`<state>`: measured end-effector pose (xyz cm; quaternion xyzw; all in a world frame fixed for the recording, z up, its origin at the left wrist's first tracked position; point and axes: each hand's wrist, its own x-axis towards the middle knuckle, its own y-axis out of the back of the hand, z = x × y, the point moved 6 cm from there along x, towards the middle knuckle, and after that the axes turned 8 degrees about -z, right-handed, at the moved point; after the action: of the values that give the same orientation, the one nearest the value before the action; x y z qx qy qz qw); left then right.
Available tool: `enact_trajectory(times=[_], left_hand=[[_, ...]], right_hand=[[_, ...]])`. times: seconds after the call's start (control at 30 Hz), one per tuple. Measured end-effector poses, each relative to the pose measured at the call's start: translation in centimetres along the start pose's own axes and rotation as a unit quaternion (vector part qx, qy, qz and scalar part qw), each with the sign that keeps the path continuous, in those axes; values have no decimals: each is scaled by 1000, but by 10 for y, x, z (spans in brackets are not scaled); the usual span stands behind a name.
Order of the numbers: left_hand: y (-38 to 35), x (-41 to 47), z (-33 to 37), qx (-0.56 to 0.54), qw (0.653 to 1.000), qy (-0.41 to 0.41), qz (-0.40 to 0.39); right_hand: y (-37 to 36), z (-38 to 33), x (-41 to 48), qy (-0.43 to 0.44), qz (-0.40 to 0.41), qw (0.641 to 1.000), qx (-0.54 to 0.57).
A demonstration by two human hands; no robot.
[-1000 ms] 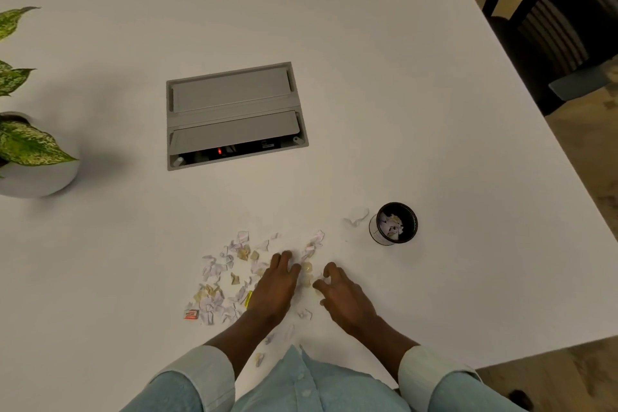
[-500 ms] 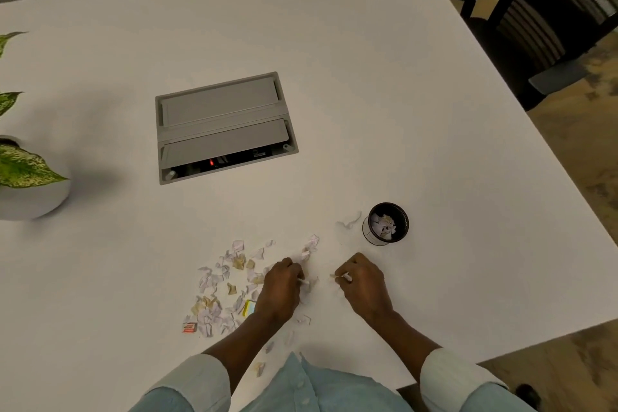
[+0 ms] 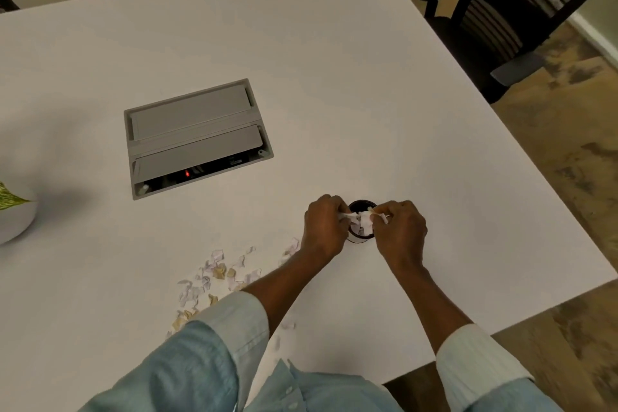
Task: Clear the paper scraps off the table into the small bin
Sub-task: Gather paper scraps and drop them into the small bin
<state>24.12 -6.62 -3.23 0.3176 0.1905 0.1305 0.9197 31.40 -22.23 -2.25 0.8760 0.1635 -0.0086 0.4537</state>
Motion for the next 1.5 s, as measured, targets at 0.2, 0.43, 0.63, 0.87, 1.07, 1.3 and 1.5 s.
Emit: enact_trajectory(times=[0.2, 0.43, 0.63, 0.87, 1.07, 1.3, 1.5], left_hand=[[-23, 15, 11, 41, 998, -21, -52], [-9, 2, -14, -13, 998, -52, 16], [15, -16, -85, 63, 997, 29, 30], [18, -40, -172, 230, 955, 140, -122], [7, -44, -191, 274, 935, 139, -174], [7, -36, -197, 264, 932, 152, -198], [2, -44, -201, 251, 934, 143, -209]], right_hand=[[-2, 10, 15, -11, -42, 999, -14], [-1, 6, 5, 18, -25, 999, 31], [-20, -23, -15, 103, -40, 993, 32], [-107, -50, -34, 208, -236, 934, -168], [-152, -52, -26, 197, -268, 880, -338], [-170, -44, -18, 150, -282, 856, -406], [-171, -29, -41, 193, -290, 846, -404]])
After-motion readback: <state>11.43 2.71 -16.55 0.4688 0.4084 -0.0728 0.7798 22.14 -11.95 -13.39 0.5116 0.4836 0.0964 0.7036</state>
